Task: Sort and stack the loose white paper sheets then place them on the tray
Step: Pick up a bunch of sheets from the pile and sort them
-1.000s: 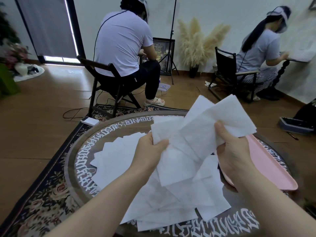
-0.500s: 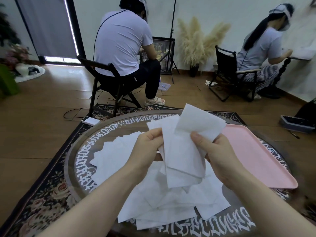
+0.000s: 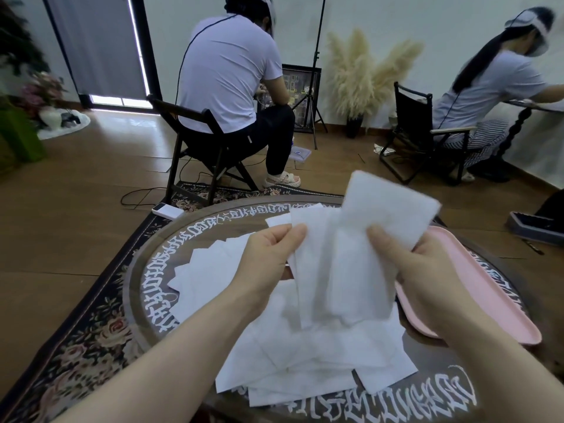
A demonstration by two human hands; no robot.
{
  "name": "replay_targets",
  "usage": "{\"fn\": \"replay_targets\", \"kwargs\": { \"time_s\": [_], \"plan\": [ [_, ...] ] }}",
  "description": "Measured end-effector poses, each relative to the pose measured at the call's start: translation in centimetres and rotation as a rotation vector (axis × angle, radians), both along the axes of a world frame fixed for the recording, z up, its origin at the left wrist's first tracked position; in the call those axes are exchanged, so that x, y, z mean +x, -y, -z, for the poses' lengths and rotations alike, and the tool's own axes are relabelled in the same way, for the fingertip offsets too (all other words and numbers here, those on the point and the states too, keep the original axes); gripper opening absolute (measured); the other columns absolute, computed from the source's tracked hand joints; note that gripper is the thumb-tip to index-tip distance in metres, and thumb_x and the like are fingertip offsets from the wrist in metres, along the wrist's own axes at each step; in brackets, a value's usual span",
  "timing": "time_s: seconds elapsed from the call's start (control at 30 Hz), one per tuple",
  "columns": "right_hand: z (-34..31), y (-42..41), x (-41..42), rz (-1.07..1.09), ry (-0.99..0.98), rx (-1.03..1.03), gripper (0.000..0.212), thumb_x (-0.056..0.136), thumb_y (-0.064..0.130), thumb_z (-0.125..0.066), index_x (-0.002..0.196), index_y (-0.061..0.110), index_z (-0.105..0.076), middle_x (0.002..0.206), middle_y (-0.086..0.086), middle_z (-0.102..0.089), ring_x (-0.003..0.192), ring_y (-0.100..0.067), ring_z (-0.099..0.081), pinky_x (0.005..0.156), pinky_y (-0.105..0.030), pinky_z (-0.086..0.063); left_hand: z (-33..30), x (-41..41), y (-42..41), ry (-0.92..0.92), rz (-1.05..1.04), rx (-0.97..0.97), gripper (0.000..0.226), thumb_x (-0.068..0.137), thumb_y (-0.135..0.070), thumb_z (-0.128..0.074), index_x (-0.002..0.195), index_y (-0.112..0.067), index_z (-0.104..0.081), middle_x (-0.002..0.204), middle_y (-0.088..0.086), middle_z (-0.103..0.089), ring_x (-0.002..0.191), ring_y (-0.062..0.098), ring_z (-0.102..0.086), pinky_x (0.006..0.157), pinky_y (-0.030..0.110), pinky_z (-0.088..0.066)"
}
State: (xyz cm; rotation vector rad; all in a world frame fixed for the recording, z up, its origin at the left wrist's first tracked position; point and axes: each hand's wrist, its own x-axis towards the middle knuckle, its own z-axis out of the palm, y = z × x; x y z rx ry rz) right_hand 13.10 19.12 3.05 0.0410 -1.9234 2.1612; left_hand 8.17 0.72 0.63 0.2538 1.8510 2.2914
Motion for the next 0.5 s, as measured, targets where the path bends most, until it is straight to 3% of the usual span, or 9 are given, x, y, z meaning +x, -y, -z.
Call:
{"fn": "replay_targets", "kwargs": {
  "time_s": [0.07, 0.17, 0.33, 0.5],
  "plan": [
    [0.9, 0.8, 0.1, -0.111, 0.141, 0.096, 0.026, 0.074, 0.024, -0.070, 0.095, 0.008, -0.073, 0.091, -0.007, -0.078, 0.080, -0.019, -0.074, 0.062, -0.025, -0.058, 0.0, 0.1, -0.1, 0.018, 0.013, 0.003, 0.025, 0.099, -0.023, -0.055, 0.087, -0.017, -0.076, 0.081, 0.003, -0.074, 0.066, 0.013, -0.065, 0.057, 0.025, -0.056],
    [1.8, 1.9, -0.1, -0.073, 0.191, 0.183, 0.016, 0.087, 0.013, -0.069, 0.102, 0.009, -0.072, 0.093, -0.002, -0.078, 0.081, -0.016, -0.074, 0.064, -0.023, -0.058, -0.1, 0.1, -0.2, 0.058, 0.036, 0.029, 0.026, 0.100, -0.023, -0.052, 0.101, -0.010, -0.075, 0.094, 0.012, -0.074, 0.075, 0.019, -0.066, 0.066, 0.032, -0.058],
    [2.1, 2.4, -0.5, -0.020, 0.207, 0.125, 0.017, 0.089, 0.016, -0.068, 0.106, 0.012, -0.069, 0.093, 0.003, -0.078, 0.082, -0.013, -0.074, 0.061, -0.021, -0.056, -0.4, -0.1, 0.1, 0.088, 0.065, 0.042, 0.031, 0.096, -0.017, -0.048, 0.106, -0.001, -0.073, 0.097, 0.018, -0.072, 0.084, 0.024, -0.067, 0.069, 0.033, -0.057],
    [1.6, 2.6, -0.4, 0.035, 0.177, 0.112, 0.011, 0.088, 0.019, -0.069, 0.094, 0.011, -0.072, 0.083, 0.003, -0.078, 0.068, -0.008, -0.072, 0.053, -0.017, -0.051, -0.2, -0.1, -0.1, 0.079, 0.102, 0.030, 0.033, 0.095, -0.018, -0.046, 0.104, -0.001, -0.073, 0.097, 0.015, -0.071, 0.084, 0.024, -0.066, 0.067, 0.032, -0.055]
  ]
}}
